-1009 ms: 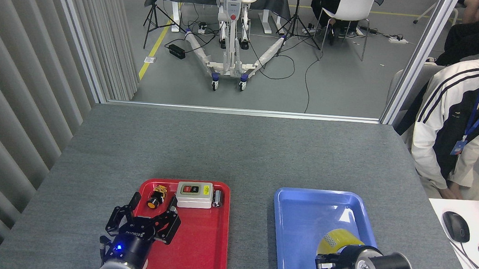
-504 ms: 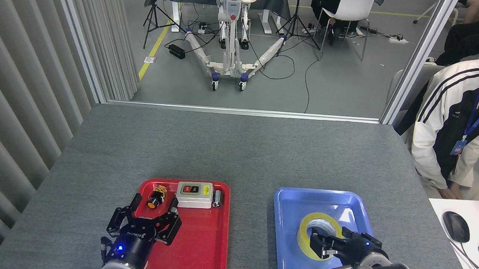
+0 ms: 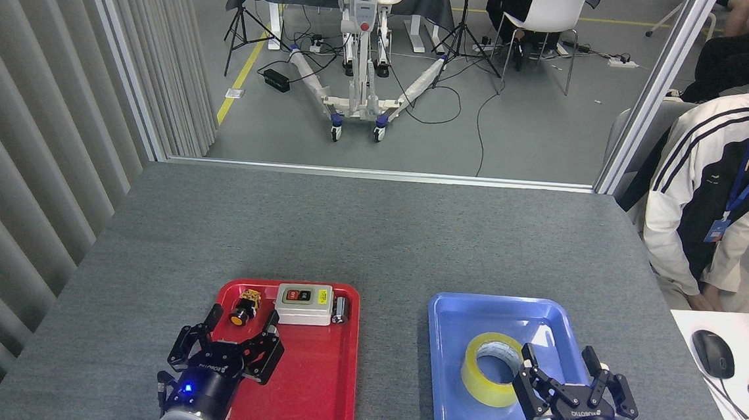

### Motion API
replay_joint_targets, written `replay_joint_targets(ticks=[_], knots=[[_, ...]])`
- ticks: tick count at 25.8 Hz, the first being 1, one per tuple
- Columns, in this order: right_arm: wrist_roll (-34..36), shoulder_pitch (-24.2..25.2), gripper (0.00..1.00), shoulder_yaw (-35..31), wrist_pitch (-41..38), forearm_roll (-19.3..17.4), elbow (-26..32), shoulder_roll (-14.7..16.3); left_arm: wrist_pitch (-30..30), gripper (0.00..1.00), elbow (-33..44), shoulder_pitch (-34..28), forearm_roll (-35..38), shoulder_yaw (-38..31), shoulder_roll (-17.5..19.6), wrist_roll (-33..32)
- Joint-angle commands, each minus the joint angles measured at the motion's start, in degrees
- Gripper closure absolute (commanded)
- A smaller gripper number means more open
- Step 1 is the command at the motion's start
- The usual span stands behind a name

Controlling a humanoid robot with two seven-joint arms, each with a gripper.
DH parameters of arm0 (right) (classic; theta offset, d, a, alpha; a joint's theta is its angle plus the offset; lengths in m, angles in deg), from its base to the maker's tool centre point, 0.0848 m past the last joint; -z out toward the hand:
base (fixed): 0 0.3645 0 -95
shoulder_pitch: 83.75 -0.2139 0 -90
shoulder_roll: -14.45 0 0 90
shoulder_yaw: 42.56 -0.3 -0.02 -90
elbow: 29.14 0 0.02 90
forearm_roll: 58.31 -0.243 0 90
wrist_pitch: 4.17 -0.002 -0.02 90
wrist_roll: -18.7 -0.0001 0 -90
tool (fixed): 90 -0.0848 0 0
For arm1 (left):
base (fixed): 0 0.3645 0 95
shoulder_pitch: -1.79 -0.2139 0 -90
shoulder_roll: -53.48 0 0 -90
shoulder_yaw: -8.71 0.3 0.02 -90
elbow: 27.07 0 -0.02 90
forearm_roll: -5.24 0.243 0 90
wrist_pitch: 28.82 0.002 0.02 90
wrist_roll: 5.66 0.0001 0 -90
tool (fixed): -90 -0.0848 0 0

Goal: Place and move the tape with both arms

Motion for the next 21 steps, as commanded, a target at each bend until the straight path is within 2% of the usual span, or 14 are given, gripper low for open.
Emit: replay_joint_targets(ticks=[1,6,9,21], knots=[[1.23,1.59,0.00,-0.09,0.11,1.83,-0.01,-1.13,-1.96,0.00,-0.29,-0.04,0.01,-1.62,-0.93,0.00],[1.23,2.03,0.00,-0.17,-0.07,1.66,-0.09,-1.30,-1.87,0.00,-0.37,-0.13,0.01,-1.62,-1.02,0.26],[0.71,1.85,0.00,-0.09,-0.33,1.22,-2.03,-0.95,-1.79,0.00,-0.37,-0.21,0.01,-1.71,-1.02,0.26],[1.06,1.77,0.00,-0.09,-0.25,1.04,-2.12,-0.51,-1.26,0.00,-0.64,-1.01,0.10,-1.80,-1.11,0.09]])
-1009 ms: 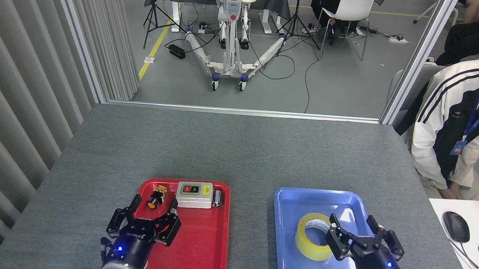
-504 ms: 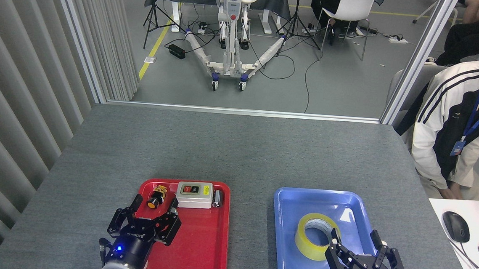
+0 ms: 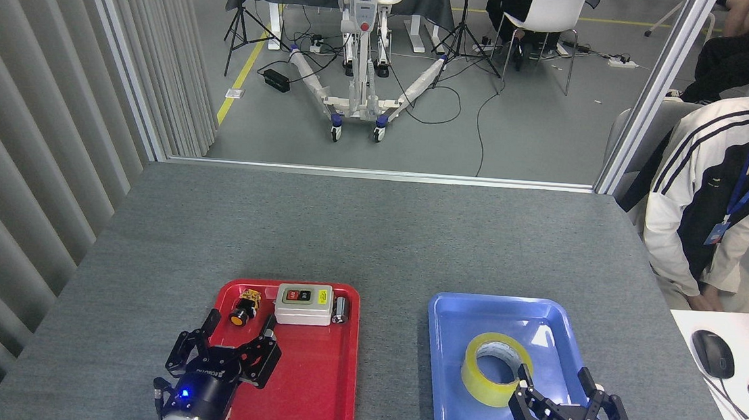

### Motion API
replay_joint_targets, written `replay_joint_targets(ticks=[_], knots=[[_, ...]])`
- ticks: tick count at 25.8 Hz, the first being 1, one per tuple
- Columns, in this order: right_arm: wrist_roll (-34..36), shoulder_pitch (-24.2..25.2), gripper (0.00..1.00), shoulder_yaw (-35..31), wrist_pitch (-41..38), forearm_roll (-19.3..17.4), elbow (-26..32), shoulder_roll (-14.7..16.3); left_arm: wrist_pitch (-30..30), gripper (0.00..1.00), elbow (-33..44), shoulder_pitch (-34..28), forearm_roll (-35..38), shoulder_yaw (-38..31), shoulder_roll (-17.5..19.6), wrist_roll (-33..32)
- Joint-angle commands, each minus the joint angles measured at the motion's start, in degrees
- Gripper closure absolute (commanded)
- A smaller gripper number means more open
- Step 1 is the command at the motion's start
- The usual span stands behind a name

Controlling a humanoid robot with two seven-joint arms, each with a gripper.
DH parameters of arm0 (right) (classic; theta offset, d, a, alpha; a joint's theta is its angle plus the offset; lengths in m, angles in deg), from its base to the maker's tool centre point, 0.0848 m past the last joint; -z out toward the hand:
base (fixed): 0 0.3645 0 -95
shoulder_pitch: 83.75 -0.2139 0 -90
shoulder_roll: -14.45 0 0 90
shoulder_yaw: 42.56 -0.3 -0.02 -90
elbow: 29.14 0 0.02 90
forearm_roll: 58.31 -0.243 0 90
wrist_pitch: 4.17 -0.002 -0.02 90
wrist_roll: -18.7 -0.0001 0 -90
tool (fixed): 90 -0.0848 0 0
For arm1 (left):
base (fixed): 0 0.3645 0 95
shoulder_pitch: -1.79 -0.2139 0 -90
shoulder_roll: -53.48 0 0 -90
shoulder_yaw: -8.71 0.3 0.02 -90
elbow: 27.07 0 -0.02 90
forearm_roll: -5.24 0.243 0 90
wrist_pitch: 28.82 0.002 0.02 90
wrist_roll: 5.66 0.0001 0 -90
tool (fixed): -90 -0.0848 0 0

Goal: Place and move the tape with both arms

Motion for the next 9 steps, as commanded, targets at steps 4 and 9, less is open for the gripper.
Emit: replay_joint_targets(ticks=[4,9], knots=[[0.56,-0.03,0.00,0.00,-0.11,-0.06,-0.03,0.20,0.16,0.00,0.10,-0.11,-0.05,-0.46,0.03,-0.11],[0.56,-0.12,0.00,0.00,-0.11,-0.06,-0.03,0.29,0.16,0.00,0.37,-0.28,-0.04,-0.72,0.03,-0.02]])
